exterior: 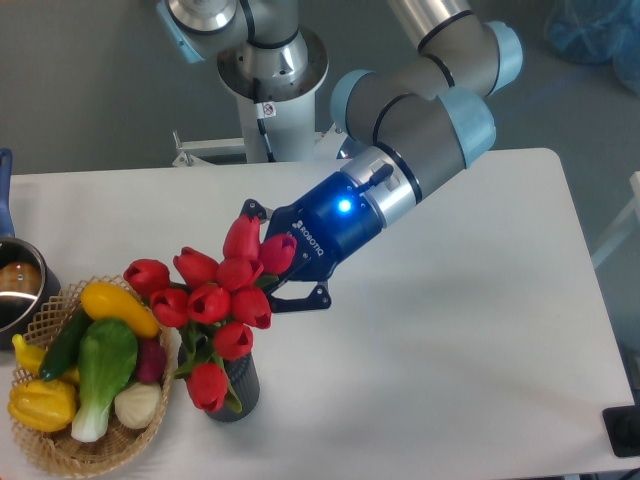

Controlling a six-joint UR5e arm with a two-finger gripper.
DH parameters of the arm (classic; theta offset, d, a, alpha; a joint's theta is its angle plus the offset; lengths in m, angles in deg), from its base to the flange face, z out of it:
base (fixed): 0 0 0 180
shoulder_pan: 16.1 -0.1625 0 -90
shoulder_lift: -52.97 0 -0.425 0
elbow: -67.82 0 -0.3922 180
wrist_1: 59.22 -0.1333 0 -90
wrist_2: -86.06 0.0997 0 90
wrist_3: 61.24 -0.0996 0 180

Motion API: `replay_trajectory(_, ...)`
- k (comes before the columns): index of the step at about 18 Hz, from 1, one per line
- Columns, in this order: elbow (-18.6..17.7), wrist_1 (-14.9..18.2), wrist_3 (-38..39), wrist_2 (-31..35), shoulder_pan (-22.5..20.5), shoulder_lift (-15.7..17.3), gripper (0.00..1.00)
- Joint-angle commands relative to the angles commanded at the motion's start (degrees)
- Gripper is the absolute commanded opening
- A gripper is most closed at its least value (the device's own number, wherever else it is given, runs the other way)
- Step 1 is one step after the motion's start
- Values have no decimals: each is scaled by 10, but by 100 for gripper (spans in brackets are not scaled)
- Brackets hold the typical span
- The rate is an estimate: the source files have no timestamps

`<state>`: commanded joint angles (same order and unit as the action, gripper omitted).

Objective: Insert the flowers into the vase
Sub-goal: 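Lower the tulip stems into the grey vase opening, then push the tulips further down into the vase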

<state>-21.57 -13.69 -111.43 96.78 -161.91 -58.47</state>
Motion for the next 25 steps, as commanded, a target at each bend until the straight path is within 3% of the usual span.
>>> replay_trajectory(20, -25, 0, -6, 69, 29, -34, 5)
replay_trajectory(25, -24, 0, -21, 83, 30, -50, 10)
